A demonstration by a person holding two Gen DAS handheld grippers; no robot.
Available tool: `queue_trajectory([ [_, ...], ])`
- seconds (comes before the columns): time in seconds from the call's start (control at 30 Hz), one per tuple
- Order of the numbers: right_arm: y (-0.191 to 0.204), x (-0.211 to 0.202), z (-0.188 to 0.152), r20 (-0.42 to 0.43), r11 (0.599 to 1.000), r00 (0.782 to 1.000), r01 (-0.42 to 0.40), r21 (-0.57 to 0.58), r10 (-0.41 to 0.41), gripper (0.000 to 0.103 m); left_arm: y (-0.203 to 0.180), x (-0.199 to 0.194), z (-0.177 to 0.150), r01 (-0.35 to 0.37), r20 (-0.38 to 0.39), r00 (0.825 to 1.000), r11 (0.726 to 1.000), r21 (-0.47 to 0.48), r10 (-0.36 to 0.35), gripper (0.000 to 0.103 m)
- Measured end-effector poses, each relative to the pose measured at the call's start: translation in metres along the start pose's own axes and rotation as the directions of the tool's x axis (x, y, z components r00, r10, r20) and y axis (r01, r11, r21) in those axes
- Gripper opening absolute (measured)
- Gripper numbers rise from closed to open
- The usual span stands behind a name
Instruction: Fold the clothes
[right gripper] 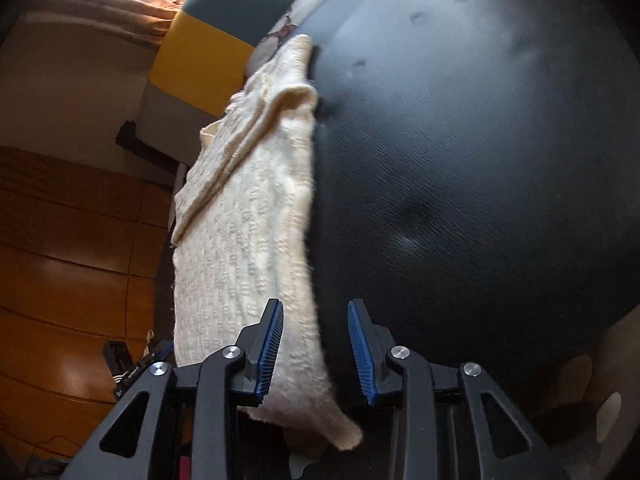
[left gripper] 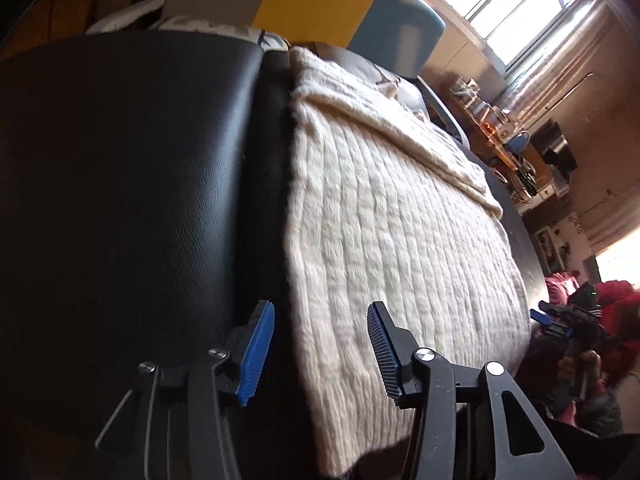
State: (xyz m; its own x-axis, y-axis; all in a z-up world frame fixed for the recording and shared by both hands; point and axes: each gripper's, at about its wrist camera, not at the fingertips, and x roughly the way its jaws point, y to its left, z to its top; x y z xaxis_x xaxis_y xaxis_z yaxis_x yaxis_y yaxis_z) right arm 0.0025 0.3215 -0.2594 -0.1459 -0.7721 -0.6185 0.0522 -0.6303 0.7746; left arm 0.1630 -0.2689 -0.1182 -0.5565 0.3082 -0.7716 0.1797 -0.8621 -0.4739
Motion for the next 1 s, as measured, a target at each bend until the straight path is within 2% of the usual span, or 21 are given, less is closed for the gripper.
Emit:
queue_trajectory([
  [0.07, -0.003, 0.005, -0.004, -0.025, 0.998, 0.998, -0.063, 0.019, 0.063, 0.035, 0.003, 0.002, -0.008, 0.017, -0.016, 1.000, 1.000, -0.014, -0.017, 0.052],
  [0.1, -0.001, 0.013, -0.007, -0.070, 0.995, 0.993, -0.096, 0.013, 0.097, 0.035, 0.004, 0.002, -0.011, 0.024, -0.018, 1.000, 1.000, -0.019, -0.024, 0.054],
  [0.17, 0.009, 0.033, -0.016, -0.162, 0.992, 0.980, -0.125, -0.025, 0.120, 0.035, 0.007, 0.002, -0.016, 0.038, -0.021, 0.999, 0.999, -0.030, -0.039, 0.057],
  [0.27, 0.023, 0.052, -0.023, -0.214, 0.984, 0.965, -0.165, -0.062, 0.148, 0.034, 0.011, 0.003, -0.023, 0.054, -0.025, 0.998, 0.998, -0.039, -0.055, 0.063],
  [0.47, 0.034, 0.063, -0.026, -0.210, 0.979, 0.967, -0.170, -0.112, 0.144, 0.034, 0.000, 0.003, -0.029, 0.033, -0.010, 0.999, 0.999, 0.040, -0.032, 0.065],
  [0.57, 0.034, 0.063, -0.028, -0.188, 0.977, 0.971, -0.174, -0.124, 0.150, 0.034, -0.007, 0.003, -0.028, 0.063, -0.002, 0.998, 0.997, 0.051, -0.063, 0.063],
  [0.7, 0.034, 0.065, -0.029, -0.169, 0.975, 0.973, -0.181, -0.131, 0.158, 0.034, -0.021, 0.009, -0.029, 0.027, -0.012, 1.000, 0.993, 0.111, -0.025, 0.062],
  [0.73, 0.034, 0.067, -0.028, -0.169, 0.974, 0.972, -0.185, -0.132, 0.162, 0.034, -0.022, 0.010, -0.030, 0.020, -0.012, 1.000, 0.993, 0.117, -0.019, 0.060],
  [0.77, 0.036, 0.067, -0.028, -0.170, 0.973, 0.976, -0.166, -0.160, 0.139, 0.034, -0.022, 0.010, -0.030, 0.019, -0.012, 1.000, 0.994, 0.111, -0.018, 0.054],
  [0.8, 0.038, 0.067, -0.028, -0.171, 0.971, 0.979, -0.147, -0.189, 0.115, 0.031, -0.022, 0.011, -0.029, 0.015, -0.013, 1.000, 0.995, 0.103, -0.013, 0.029],
  [0.83, 0.040, 0.067, -0.028, -0.171, 0.968, 0.981, -0.127, -0.218, 0.091, 0.019, -0.021, 0.013, -0.029, 0.011, -0.015, 1.000, 0.996, 0.094, -0.009, 0.009],
  [0.9, 0.042, 0.068, -0.027, -0.167, 0.971, 0.985, -0.088, -0.225, 0.050, 0.011, -0.021, 0.015, -0.029, 0.002, -0.018, 1.000, 0.997, 0.076, -0.001, 0.008],
  [1.0, 0.048, 0.067, -0.028, -0.159, 0.968, 0.987, -0.049, -0.244, 0.010, 0.011, -0.018, 0.020, -0.028, 0.029, -0.036, 0.999, 0.999, 0.026, -0.028, 0.008],
])
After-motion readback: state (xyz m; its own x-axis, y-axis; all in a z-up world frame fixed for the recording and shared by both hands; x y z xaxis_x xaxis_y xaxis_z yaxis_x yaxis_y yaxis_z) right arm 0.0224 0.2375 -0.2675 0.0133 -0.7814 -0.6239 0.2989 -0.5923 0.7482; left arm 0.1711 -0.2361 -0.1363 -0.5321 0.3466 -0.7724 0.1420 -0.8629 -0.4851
